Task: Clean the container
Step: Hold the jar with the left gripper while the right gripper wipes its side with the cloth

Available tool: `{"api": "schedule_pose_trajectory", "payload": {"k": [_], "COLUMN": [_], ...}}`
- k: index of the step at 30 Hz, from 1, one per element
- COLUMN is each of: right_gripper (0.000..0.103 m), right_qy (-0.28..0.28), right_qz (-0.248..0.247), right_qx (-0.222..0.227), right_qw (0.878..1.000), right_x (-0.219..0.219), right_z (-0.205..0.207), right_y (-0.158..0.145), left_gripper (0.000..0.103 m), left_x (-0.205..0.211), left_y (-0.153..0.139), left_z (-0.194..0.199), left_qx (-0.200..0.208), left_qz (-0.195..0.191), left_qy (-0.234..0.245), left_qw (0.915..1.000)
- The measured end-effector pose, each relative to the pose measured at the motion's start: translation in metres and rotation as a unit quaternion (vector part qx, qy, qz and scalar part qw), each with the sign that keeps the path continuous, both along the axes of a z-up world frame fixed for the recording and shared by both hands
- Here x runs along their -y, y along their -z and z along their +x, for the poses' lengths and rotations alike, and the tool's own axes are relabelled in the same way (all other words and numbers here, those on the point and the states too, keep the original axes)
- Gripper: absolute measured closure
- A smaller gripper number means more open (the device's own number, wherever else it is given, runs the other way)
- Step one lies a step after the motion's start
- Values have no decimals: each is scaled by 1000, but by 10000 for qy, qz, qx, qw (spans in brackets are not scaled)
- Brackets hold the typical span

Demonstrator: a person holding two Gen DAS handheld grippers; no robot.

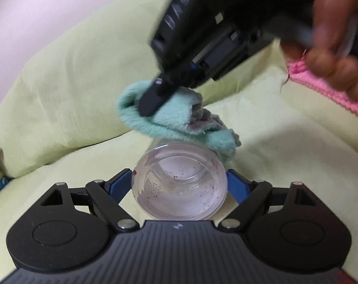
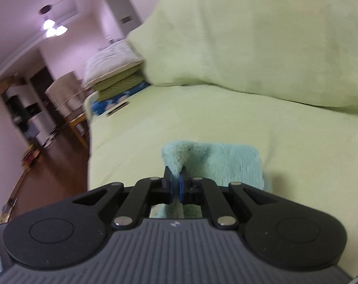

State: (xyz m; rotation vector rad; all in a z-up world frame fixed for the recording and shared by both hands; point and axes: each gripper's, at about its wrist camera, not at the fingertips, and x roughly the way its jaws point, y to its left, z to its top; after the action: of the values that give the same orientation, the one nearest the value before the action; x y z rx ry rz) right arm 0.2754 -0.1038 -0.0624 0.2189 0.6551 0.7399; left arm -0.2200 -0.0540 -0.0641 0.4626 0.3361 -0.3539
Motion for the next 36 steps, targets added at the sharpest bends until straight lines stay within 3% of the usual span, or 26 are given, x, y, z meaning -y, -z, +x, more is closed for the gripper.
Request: {"api": "schedule_pose_trajectory", "payload": {"k": [5,8,23,26,30,32,34,36], "right_gripper": [98,101,101,101,101,101,101,98], "right_qy": [-316,-233,313,386,597,671,745,742], "right_qz": [-264,-133,-171,-95,138,231,229,238], "right_qx": [-160,-345,-195,-195,-246,-274,-260,-256], "right_qw": [9990,9990,9992,9990,9978,9971,9966,9966], "right_x": [-17,-15,-4,-2,11,18,23,27], "right_z": [-9,0,31,29,21,16,12,5], "right_y": [3,11,20,22,26,27,26,23], "left_gripper": [17,17,16,16,15,16,15,16], "left_x": [3,-1,-2,-10,-22,-16,2,19], "left_y": [2,-3,-6,-8,-11,-10,-5,6], "left_z": [-7,-13,-19,-5,5,1,-12,-24], "left_qx": [-4,-174,-241,-603,-1122,-967,-440,58], "left_qz": [191,57,-81,-490,-1226,-970,-203,605], "left_qy": [4,-38,-78,-67,-29,21,9,-14], "left_qw": [9998,9998,9996,9970,9861,9906,9988,9981]}}
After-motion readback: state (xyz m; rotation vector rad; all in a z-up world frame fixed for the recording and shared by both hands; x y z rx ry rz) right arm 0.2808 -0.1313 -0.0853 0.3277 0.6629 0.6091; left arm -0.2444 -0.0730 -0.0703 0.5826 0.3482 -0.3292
